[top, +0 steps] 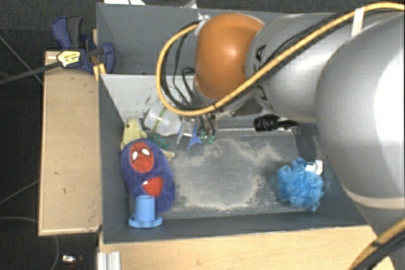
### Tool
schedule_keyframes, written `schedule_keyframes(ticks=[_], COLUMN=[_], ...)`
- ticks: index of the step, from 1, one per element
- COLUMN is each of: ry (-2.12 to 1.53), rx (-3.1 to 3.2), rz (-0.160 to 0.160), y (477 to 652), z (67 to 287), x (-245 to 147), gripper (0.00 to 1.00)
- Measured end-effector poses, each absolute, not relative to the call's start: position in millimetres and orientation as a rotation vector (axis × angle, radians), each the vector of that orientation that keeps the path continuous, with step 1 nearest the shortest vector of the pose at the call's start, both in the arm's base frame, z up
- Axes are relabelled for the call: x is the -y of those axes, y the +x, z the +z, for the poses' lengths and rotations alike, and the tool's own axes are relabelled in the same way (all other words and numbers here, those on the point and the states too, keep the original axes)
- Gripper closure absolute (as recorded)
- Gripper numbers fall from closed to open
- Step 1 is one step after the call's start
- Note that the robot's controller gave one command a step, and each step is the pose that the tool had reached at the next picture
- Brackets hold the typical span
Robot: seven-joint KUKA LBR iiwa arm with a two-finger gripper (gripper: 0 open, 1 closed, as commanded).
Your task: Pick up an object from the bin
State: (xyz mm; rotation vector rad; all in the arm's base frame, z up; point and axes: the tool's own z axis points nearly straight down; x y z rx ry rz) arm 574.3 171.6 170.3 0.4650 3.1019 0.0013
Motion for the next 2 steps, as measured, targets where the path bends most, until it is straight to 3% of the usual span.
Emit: schedule_keyframes(ticks=[1,2], ry=[0.461,0.459], rx=[-3.096,-3.097], rz=[0.006,0.005], y=[576.1,575.7], z=[187.2,187.3], x=[-171.8,-171.6], gripper=[1.00,1.00])
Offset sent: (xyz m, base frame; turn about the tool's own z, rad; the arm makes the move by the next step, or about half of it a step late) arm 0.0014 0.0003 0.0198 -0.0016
